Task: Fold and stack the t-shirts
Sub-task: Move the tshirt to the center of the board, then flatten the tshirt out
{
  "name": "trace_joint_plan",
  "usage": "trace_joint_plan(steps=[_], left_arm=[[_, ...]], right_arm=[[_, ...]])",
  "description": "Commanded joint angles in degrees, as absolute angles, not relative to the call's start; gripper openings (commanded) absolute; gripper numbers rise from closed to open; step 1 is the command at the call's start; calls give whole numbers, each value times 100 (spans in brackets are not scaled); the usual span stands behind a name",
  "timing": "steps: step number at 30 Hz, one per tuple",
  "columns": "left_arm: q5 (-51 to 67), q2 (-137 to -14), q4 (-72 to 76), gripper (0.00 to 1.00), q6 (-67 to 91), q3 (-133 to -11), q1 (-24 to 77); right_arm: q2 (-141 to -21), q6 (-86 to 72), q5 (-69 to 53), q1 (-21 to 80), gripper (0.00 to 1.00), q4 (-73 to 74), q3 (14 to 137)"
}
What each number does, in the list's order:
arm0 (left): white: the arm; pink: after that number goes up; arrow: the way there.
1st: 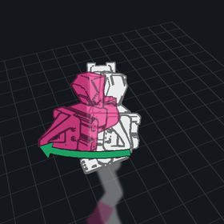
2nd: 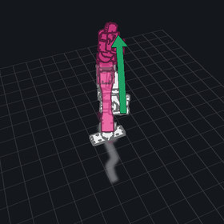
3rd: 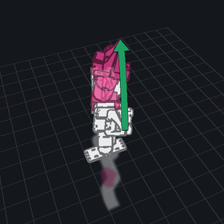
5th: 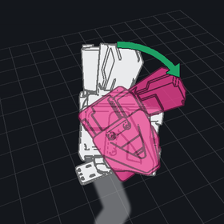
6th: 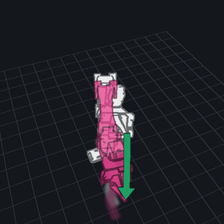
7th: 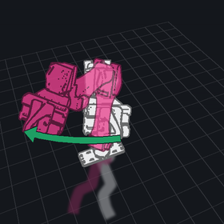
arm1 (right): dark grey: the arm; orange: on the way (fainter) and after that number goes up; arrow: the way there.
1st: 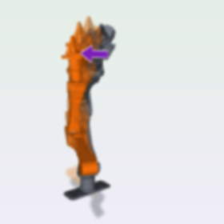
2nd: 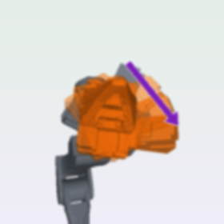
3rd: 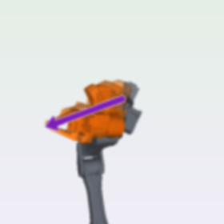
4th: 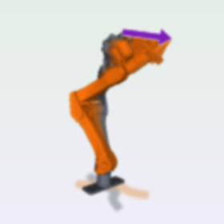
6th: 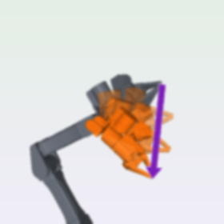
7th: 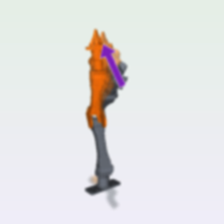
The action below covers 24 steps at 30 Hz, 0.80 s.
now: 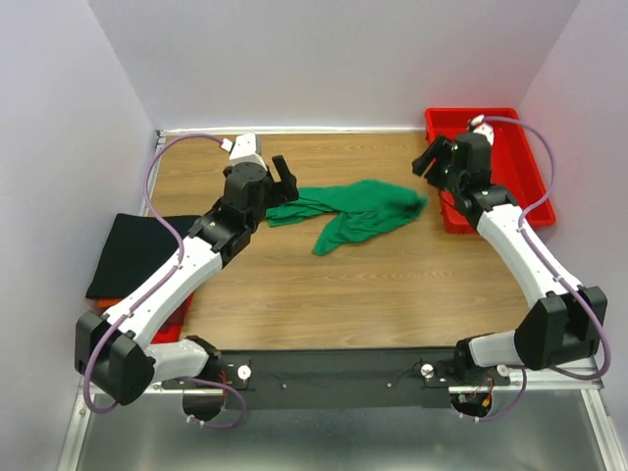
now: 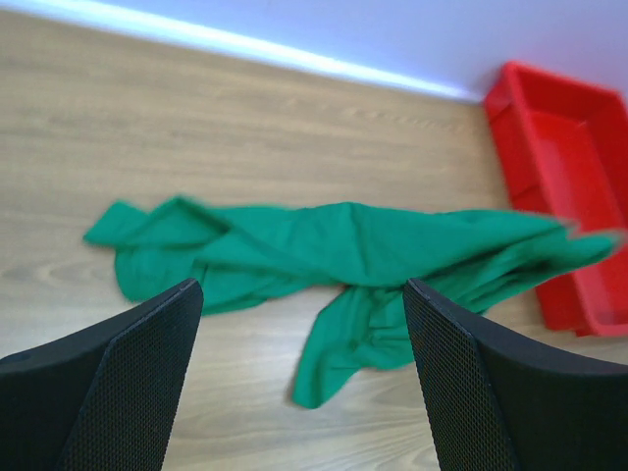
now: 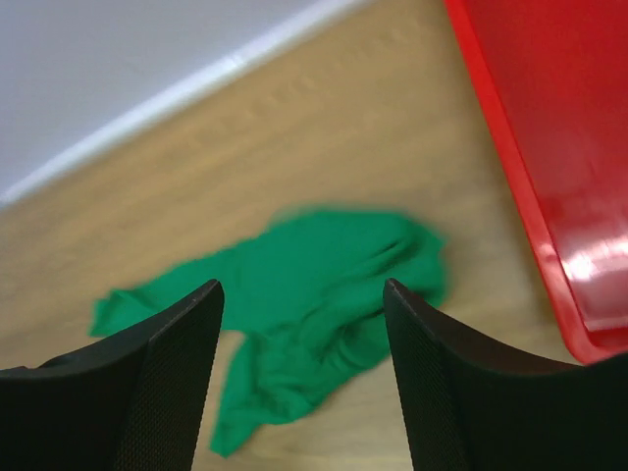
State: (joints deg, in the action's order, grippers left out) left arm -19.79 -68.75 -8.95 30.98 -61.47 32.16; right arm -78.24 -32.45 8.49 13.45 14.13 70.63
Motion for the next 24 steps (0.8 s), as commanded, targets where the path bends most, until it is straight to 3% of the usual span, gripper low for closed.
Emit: trace_joint_plan(steps=[1, 10, 18, 24], left_arm=[[-1865, -7128, -1134, 90, 3656, -5784, 3016], [-1617, -7436, -940, 89, 4034, -5414, 2734], [-1582, -7365, -905, 89, 4061, -5300, 2646], [-1538, -7242, -818, 90, 4061, -5168, 2637]], right_arm=[[-7839, -3358, 512, 1327, 74, 1617, 6575], [-9418, -3682, 1089, 3706, 71, 1670, 6337], [-9712, -3911, 1581, 4332, 70, 1679, 6249], [-9282, -4236, 1959, 4377, 70, 1714, 5661]])
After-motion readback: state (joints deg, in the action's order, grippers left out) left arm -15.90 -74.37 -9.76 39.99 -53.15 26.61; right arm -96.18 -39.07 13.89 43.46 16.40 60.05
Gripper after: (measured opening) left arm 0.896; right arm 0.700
